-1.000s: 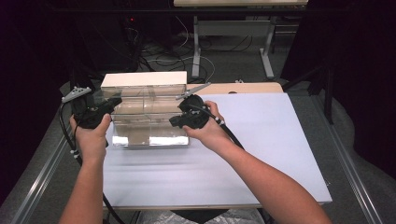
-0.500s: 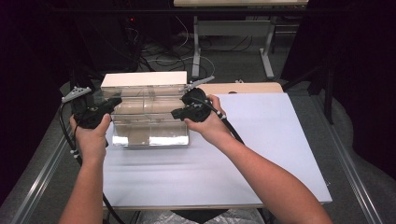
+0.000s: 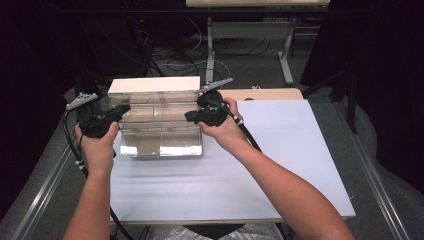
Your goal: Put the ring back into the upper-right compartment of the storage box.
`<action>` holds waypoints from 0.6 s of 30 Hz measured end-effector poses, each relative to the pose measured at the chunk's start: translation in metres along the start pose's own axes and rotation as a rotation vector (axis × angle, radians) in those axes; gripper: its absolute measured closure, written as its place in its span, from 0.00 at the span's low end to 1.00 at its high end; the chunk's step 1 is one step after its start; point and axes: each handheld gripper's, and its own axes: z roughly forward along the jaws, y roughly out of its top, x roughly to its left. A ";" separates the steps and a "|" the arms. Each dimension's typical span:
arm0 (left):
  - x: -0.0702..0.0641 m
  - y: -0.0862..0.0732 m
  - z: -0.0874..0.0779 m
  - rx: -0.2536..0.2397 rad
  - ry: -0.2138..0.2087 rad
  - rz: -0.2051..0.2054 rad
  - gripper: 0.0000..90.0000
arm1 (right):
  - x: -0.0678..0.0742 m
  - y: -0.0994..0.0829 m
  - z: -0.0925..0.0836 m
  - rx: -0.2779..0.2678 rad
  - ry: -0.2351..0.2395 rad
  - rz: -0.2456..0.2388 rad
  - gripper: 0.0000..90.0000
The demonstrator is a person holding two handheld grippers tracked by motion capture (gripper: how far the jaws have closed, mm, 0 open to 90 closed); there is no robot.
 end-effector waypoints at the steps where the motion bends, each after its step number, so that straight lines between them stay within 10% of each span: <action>1: 0.000 0.000 0.000 0.000 0.000 0.000 1.00 | 0.000 0.000 0.000 0.000 -0.002 0.005 0.97; 18: 0.001 0.000 -0.001 0.003 -0.001 0.002 1.00 | -0.013 0.002 0.011 -0.034 -0.045 0.033 0.97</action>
